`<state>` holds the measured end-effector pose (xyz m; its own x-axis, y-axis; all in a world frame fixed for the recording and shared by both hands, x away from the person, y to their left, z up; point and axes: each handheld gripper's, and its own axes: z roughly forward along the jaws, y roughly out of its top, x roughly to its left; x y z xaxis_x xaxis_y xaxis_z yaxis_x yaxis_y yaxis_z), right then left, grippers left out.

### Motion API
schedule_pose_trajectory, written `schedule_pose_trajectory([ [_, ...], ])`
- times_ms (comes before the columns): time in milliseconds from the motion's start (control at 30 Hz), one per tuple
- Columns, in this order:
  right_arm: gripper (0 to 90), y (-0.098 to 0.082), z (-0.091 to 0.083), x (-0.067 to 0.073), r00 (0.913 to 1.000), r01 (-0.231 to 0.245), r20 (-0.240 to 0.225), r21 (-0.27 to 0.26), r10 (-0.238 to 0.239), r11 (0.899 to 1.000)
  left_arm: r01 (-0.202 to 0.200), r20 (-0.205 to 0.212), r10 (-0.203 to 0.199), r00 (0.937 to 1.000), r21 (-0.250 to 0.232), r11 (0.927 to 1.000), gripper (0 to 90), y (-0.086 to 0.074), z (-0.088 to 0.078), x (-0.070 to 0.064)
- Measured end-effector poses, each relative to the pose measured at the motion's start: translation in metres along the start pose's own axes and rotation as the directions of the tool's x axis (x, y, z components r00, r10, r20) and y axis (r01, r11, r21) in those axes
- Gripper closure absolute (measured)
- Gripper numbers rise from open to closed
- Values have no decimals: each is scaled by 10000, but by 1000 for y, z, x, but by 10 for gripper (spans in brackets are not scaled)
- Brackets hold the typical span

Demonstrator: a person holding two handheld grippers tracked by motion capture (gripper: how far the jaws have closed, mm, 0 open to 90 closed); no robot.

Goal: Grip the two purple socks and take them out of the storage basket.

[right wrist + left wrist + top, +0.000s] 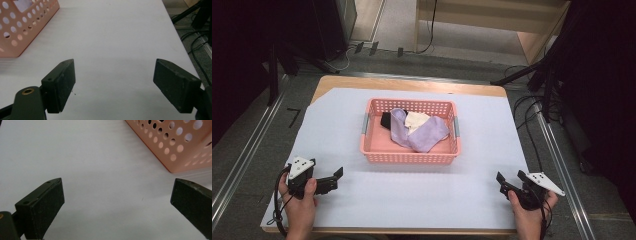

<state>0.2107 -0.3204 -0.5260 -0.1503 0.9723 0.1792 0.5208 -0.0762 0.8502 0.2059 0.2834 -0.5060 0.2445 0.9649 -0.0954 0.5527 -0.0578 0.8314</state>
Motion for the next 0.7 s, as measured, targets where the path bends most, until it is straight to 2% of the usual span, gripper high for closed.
schedule_pose_trajectory([
  [133, 177, 2, -1, 1, 10000, -81, -18, -59, 81, 9999, -42, -24, 43, 10000, 68, 10000, 0, 0, 0, 0],
  [367, 182, 11, -5, 11, 9998, -182, -15, -235, 182, 9996, -115, -86, 117, 9999, 232, 9997, 1, 1, 2, -1],
  [500, 211, 22, -4, 18, 9998, -23, -178, -274, 18, 9996, -167, -23, 167, 9999, 183, 9997, 1, 1, 1, -1],
  [600, 214, 32, -3, 25, 9990, 286, -336, -375, -299, 9989, -185, -22, 185, 9998, 66, 9998, 1, 0, 1, -1],
  [700, 219, 39, -1, 33, 9980, 329, -529, -357, -348, 9988, -215, -9, 215, 9998, -3, 9998, 1, 0, -1, -2],
])
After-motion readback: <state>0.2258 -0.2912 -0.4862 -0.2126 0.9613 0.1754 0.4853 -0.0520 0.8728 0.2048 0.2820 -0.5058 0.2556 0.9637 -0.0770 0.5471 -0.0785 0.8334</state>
